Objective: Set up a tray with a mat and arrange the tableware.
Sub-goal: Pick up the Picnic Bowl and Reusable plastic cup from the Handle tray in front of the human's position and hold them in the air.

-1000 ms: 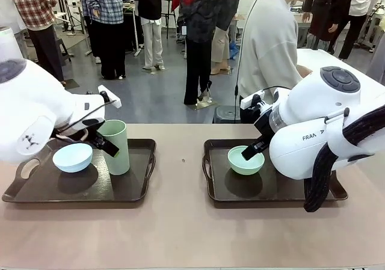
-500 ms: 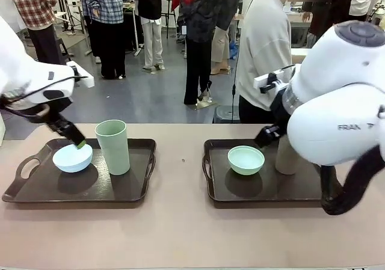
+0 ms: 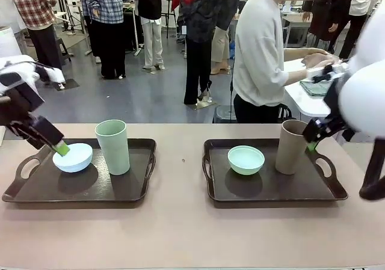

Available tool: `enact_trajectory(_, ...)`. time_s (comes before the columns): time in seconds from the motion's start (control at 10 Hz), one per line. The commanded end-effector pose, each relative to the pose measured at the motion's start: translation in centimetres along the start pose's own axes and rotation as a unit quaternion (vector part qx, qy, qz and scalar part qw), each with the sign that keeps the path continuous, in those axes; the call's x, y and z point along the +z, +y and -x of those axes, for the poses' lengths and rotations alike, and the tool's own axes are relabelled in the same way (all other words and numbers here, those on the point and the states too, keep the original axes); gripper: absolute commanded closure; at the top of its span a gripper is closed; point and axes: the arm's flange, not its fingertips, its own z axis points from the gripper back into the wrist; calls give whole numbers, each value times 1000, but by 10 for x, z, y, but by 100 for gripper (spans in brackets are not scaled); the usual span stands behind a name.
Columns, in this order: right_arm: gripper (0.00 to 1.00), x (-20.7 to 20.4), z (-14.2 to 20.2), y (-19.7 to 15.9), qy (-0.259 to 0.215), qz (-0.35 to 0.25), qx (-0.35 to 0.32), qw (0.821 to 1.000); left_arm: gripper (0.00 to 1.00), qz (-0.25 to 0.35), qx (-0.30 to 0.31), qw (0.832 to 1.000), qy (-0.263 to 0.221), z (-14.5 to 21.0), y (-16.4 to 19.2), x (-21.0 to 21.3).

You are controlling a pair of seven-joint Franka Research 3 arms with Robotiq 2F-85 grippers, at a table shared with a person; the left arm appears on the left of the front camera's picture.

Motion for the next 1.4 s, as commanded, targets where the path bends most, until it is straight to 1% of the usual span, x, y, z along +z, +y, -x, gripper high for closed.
enact_trajectory(0.0,0,-17,41,-76,-43,-129,-97,986,0,87,50,992,-76,52,27,-1)
enact_trajectory(0.1,0,-10,54,-111,-76,-193,-132,969,0,134,80,981,-116,67,47,12)
enact_trajectory(0.2,0,-8,68,-144,-111,-259,-166,945,0,167,112,966,-165,80,67,20)
enact_trajectory(0.3,0,-15,79,-175,-128,-309,-201,921,0,197,142,947,-208,94,85,26)
enact_trajectory(0.4,0,-24,88,-197,-141,-350,-223,899,0,209,173,932,-239,107,99,33)
enact_trajectory(0.5,0,-30,97,-216,-163,-371,-254,878,0,216,195,921,-259,116,106,34)
enact_trajectory(0.6,0,-35,103,-227,-168,-379,-272,868,0,217,213,919,-252,119,108,29)
enact_trajectory(0.7,0,-39,100,-226,-177,-376,-267,870,0,209,211,927,-229,116,109,23)
enact_trajectory(0.8,0,-17,96,-239,-171,-358,-278,875,0,210,215,920,-251,84,147,81)
enact_trajectory(1.3,0,-17,96,-239,-171,-358,-278,875,0,210,215,920,-251,84,147,81)
